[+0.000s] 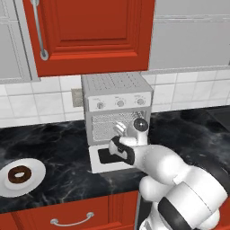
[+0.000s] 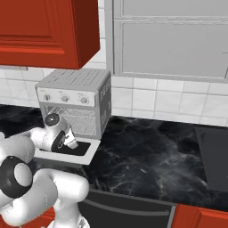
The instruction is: Pick up the bagel from the plate, place it on the toaster oven rack, close the door, and set the timer.
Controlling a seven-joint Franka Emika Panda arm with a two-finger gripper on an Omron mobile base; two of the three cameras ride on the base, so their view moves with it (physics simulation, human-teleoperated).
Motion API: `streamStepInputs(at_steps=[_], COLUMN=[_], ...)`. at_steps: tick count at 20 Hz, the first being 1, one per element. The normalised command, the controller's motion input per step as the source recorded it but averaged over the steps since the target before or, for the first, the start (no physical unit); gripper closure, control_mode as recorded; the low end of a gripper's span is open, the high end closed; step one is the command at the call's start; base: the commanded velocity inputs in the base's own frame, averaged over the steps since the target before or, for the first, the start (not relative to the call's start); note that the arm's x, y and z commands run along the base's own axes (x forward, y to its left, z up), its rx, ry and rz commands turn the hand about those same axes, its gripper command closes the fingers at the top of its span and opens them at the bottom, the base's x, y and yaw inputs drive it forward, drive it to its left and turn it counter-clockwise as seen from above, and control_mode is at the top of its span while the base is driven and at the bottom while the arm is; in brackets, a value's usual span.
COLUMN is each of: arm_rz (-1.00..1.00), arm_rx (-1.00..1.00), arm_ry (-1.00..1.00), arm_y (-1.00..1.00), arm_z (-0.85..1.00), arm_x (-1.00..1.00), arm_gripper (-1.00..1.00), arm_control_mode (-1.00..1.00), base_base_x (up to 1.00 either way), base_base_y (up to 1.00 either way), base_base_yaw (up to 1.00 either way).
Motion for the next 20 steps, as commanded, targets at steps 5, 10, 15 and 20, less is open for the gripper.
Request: streamStepInputs(at_steps=[5, 10, 15, 20], arm_rz=[-0.1, -0.09, -0.03, 0.16], arm_rx=[0.05, 0.01, -0.02, -0.09], arm_ry=[0.51, 0.39, -0.16, -0.04], arm_y=[0.0, 0.0, 0.15, 0.48], arm_z=[0.0, -0.06, 0.54, 0.67], arm_x=[-0.55, -0.57, -0.71, -0.45], arm_gripper=[1.0, -1.0, -1.0, -1.0], arm_control_mode=[-1.0, -1.0, -1.0, -1.0], base_base_x=[0.0, 0.0, 0.0, 0.0], base_base_y=[0.0, 0.0, 0.0, 0.0], base_base_yaw=[0.0, 0.0, 0.0, 0.0])
